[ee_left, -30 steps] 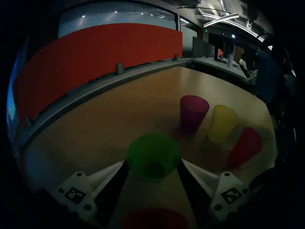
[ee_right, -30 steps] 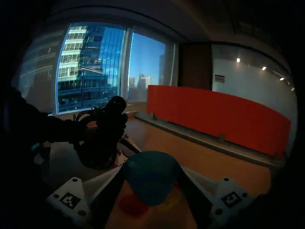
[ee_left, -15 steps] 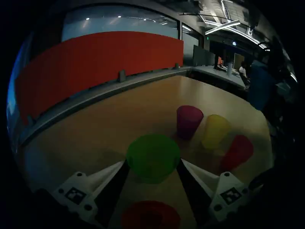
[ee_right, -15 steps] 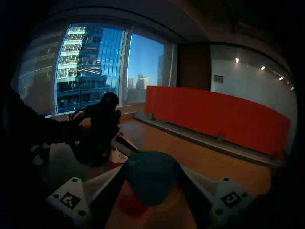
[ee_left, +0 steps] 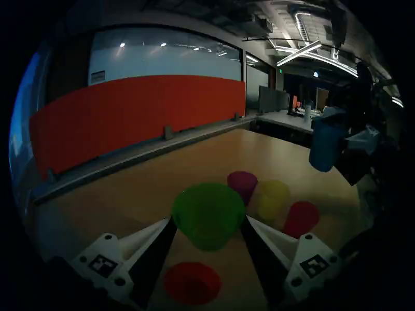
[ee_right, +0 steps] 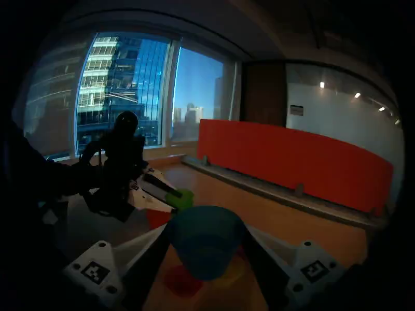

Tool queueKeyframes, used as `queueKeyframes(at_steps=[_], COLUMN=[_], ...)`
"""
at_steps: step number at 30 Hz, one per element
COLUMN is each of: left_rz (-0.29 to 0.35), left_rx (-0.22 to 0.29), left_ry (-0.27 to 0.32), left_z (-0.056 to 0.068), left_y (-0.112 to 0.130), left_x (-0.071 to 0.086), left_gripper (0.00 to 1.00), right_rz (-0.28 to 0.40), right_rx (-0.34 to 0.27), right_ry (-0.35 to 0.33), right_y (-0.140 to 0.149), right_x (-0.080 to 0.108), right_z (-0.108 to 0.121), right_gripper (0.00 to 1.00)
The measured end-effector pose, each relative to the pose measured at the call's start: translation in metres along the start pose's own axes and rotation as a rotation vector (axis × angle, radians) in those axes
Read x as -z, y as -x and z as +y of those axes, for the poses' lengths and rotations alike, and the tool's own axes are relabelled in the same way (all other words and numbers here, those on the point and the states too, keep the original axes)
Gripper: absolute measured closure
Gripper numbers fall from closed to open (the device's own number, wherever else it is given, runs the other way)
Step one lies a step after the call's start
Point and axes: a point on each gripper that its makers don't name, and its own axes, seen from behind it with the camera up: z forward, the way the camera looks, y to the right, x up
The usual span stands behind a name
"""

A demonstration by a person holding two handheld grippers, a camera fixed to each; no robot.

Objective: Pour water

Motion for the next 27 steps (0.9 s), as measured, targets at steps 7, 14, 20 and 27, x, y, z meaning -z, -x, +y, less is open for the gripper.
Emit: queueKeyframes(at_steps=[7, 14, 20, 27], left_rz=[0.072, 0.143, 0.191, 0.216], left_rx=[0.003, -0.007, -0.005, -0.003], left_ry=[-0.013, -0.01, -0.008, -0.004], left_z=[0.003, 0.013, 0.02, 0.026], left_y=[-0.022, -0.042, -0.053, -0.058], left_x=[0.029, 0.054, 0.072, 0.085], left_gripper=[0.15, 0.14, 0.14, 0.14], right_rz=[0.016, 0.034, 0.05, 0.059], right_rx=[0.006, 0.008, 0.005, 0.008], right_ry=[-0.005, -0.007, -0.012, -0.019], right_y=[-0.006, -0.012, -0.016, -0.018], right_x=[0.002, 0.002, 0.002, 0.001], right_z=[-0.007, -0.012, -0.016, -0.019], right_gripper=[0.08, 0.08, 0.08, 0.08])
